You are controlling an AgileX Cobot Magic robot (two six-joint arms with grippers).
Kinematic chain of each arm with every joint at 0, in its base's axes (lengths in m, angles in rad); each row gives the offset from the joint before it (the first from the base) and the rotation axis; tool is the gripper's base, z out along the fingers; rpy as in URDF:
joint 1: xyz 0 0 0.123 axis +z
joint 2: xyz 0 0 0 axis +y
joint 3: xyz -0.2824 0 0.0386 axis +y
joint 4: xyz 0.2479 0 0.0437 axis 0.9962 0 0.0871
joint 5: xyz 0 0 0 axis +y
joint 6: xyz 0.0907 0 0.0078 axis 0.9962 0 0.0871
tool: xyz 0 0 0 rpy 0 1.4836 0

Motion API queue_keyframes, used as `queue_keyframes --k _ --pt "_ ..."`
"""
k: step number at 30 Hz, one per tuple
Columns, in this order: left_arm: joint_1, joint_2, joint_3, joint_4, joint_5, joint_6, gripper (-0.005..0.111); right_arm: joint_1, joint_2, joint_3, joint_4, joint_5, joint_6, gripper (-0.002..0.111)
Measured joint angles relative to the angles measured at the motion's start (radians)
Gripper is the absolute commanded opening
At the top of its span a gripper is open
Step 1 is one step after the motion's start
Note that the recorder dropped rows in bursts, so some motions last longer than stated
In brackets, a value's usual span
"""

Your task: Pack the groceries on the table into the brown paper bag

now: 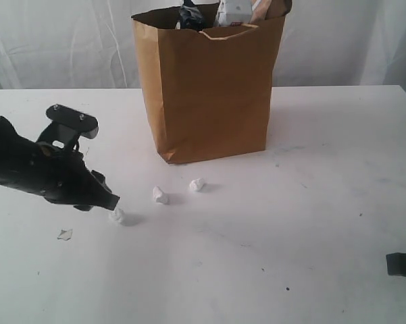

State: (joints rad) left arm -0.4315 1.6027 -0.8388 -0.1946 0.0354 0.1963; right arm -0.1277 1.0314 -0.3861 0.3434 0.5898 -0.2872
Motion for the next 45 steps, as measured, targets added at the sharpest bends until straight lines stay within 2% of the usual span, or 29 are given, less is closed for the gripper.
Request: queue_keyframes --k 13,23,36,38,40,45 --pt "0.000 0.053 0.000 -0.003 0.069 0.082 0.056 0.000 0.000 0.000 0.002 0.002 0.000 0.000" --pt "0.000 0.085 -0.090 -0.165 0.144 0.093 0.056 0.000 0.000 0.000 0.002 0.002 0.000 0.000" --pt "0.000 0.187 -0.112 -0.181 0.149 0.169 0.053 0.000 0.000 0.000 0.002 0.002 0.000 0.000" --pt "0.000 0.193 -0.112 -0.181 0.139 0.172 0.050 0.000 0.000 0.000 0.002 0.002 0.000 0.000" --pt "0.000 0.195 -0.112 -0.181 0.129 0.172 0.040 0.000 0.000 0.000 0.002 0.002 0.000 0.000" --pt "0.000 0.195 -0.112 -0.181 0.114 0.176 0.008 0.000 0.000 0.000 0.002 0.002 0.000 0.000"
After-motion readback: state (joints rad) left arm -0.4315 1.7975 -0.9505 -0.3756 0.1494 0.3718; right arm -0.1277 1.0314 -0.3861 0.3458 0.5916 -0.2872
